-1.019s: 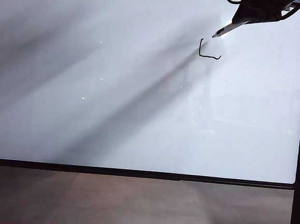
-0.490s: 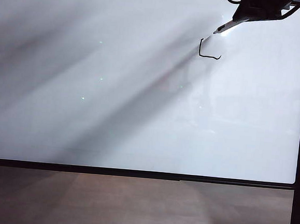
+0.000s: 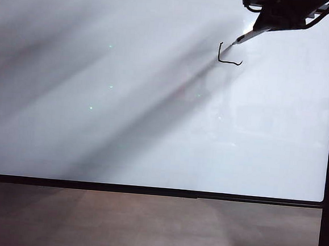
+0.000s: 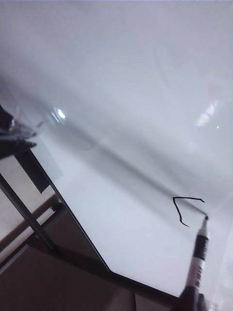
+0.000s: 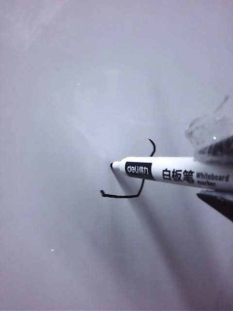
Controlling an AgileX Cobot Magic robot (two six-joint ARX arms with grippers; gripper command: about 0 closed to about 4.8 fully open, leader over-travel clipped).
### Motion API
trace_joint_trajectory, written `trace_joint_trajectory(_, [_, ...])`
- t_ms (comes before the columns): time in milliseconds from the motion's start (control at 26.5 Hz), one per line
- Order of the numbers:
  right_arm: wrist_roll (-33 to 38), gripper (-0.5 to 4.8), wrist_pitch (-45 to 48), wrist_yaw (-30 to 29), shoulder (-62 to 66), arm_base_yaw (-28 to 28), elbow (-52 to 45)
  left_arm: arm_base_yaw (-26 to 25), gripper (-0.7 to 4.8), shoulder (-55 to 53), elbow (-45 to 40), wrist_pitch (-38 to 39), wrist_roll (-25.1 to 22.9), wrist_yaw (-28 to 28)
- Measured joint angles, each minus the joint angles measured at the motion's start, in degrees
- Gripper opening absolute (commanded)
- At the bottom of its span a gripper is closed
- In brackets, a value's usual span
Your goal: Reach to the right to find the marker pen, pick it up, and write the number 4 on the whiteboard.
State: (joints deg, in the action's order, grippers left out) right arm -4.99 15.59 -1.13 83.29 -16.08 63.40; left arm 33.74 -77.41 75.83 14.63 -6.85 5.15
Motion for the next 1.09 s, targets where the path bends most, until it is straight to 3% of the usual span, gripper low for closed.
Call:
trace_joint_trajectory(755, [0.0,-0.02,0.8,-0.1,1.7,0.0,0.0,0.0,-0.05,0.0,0.0,0.0,0.0,0.0])
trace_joint_trajectory(1094, [0.0,-0.02,-3.7,1.0,2.3,0.0,0.0,0.0,-0.05,0.0,0.0,0.0,0.0,0.0])
